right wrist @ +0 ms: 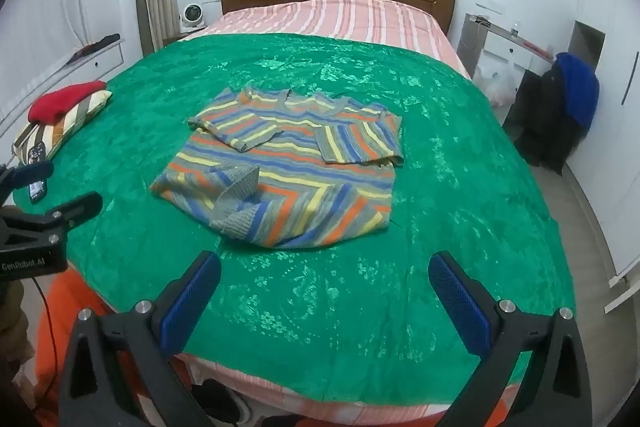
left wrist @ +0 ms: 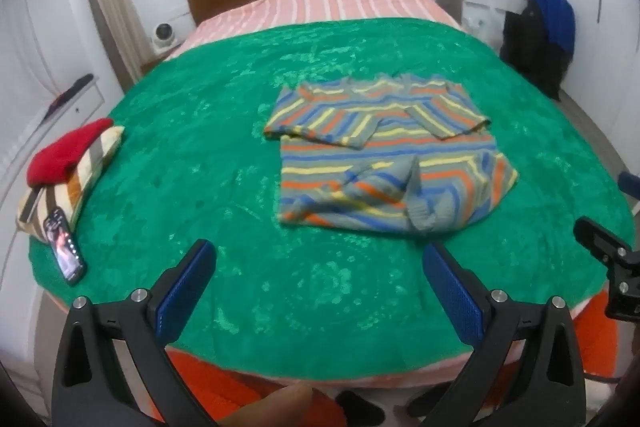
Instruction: Fold small clothes
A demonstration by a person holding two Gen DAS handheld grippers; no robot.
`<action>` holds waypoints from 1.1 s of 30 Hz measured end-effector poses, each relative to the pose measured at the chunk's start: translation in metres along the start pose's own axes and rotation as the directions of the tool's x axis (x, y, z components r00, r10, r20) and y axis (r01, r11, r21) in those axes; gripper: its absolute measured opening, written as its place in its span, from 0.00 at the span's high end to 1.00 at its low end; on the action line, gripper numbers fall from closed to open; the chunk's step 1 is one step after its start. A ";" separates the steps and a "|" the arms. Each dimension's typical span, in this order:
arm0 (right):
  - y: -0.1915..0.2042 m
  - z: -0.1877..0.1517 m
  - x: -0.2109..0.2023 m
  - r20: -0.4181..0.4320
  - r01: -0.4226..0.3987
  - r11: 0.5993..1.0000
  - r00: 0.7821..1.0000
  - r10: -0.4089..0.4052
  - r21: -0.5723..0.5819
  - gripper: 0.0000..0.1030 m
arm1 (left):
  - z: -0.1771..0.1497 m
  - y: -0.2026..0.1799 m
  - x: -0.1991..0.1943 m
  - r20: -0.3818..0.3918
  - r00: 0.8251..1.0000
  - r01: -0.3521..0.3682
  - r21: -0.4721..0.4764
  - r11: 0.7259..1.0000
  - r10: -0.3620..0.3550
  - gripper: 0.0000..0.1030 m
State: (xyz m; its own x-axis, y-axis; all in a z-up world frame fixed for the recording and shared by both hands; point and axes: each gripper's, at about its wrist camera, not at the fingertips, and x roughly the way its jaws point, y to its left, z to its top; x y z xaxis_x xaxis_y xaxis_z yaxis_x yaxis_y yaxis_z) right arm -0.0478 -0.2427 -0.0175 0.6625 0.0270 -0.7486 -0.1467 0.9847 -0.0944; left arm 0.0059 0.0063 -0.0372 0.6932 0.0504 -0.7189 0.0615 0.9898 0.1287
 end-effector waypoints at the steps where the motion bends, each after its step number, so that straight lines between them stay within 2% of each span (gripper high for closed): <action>1: 0.005 -0.003 0.001 -0.001 0.004 1.000 1.000 -0.004 -0.003 0.01 | -0.001 -0.001 0.000 -0.003 1.000 -0.006 0.003 1.000 0.006 0.00; 18: 0.008 -0.012 0.010 -0.028 0.014 1.000 1.000 -0.014 -0.008 0.01 | -0.006 0.006 0.006 -0.026 0.999 -0.032 -0.008 0.999 0.032 0.00; 33: 0.008 -0.018 0.016 -0.040 0.013 1.000 0.999 -0.014 -0.006 0.01 | -0.010 0.008 0.009 -0.033 0.999 -0.019 -0.014 1.000 0.018 0.00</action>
State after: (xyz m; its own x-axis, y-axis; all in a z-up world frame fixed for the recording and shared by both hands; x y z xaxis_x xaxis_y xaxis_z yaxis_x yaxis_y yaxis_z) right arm -0.0513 -0.2377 -0.0419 0.6342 0.0067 -0.7731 -0.1421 0.9839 -0.1081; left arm 0.0051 0.0157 -0.0493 0.6702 0.0730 -0.7385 0.0382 0.9904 0.1326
